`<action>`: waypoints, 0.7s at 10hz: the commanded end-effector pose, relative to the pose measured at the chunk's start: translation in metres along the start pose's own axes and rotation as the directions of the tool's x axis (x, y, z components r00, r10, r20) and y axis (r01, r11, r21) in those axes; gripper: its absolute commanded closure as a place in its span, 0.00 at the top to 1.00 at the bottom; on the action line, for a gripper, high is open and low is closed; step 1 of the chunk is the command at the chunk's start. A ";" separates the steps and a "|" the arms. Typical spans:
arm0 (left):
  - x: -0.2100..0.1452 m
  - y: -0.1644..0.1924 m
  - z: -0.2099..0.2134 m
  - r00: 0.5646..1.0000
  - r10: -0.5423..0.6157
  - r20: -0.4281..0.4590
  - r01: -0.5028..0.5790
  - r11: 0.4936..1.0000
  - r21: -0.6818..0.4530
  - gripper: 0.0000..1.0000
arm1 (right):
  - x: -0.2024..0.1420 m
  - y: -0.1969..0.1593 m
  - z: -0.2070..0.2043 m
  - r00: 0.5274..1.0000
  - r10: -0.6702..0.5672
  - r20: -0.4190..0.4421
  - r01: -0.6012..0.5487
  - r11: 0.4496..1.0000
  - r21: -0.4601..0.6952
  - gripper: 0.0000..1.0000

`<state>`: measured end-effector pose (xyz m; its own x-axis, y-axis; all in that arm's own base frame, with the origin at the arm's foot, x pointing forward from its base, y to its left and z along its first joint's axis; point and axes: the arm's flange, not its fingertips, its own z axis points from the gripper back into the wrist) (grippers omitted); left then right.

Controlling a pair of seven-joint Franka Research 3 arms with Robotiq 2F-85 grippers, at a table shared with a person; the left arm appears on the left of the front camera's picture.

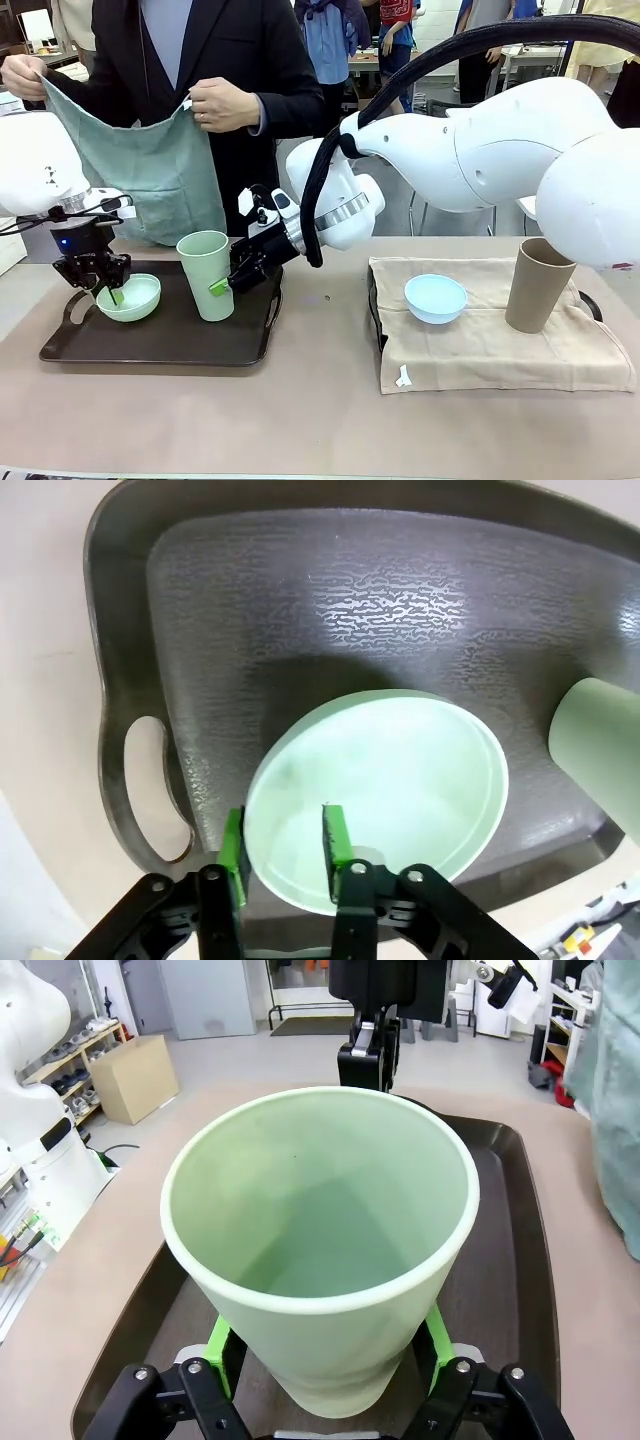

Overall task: Set up a tray with a mat and arrange the tableware.
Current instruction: Pick up the Picnic Bowl and Reusable plastic cup from the Handle tray in front of the human's position and hold them in the air.

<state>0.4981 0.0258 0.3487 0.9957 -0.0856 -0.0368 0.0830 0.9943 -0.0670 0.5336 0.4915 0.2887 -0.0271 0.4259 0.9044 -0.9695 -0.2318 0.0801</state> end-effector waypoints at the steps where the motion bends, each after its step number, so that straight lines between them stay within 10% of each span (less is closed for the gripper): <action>1: 0.000 0.000 0.004 1.000 -0.011 -0.002 0.011 1.000 -0.003 0.00 | 0.001 -0.003 0.002 1.000 -0.014 -0.005 0.015 1.000 0.022 0.00; 2: 0.000 0.000 0.004 1.000 -0.011 -0.004 0.011 1.000 0.001 0.00 | 0.001 -0.004 0.003 1.000 -0.016 -0.003 0.016 1.000 0.022 0.27; 3: -0.001 -0.001 0.004 1.000 -0.009 -0.004 0.009 1.000 0.002 0.00 | 0.000 -0.003 0.003 1.000 -0.018 -0.003 0.018 1.000 0.025 0.00; 5: 0.000 -0.002 0.004 1.000 -0.004 -0.003 0.004 1.000 0.005 0.00 | 0.000 -0.002 0.003 1.000 -0.020 -0.002 0.020 0.999 0.026 0.00; 6: 0.001 -0.002 0.005 1.000 -0.002 -0.004 0.002 1.000 0.005 0.00 | 0.000 -0.002 0.004 1.000 -0.020 -0.001 0.020 1.000 0.025 0.26; 7: 0.000 -0.003 0.005 1.000 0.006 -0.002 -0.006 1.000 0.008 0.00 | -0.001 -0.002 0.004 1.000 -0.022 0.001 0.022 0.999 0.025 0.26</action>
<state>0.4992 0.0247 0.3541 0.9956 -0.0877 -0.0331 0.0854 0.9941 -0.0664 0.5349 0.4889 0.2878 -0.0206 0.4221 0.9063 -0.9672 -0.2380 0.0888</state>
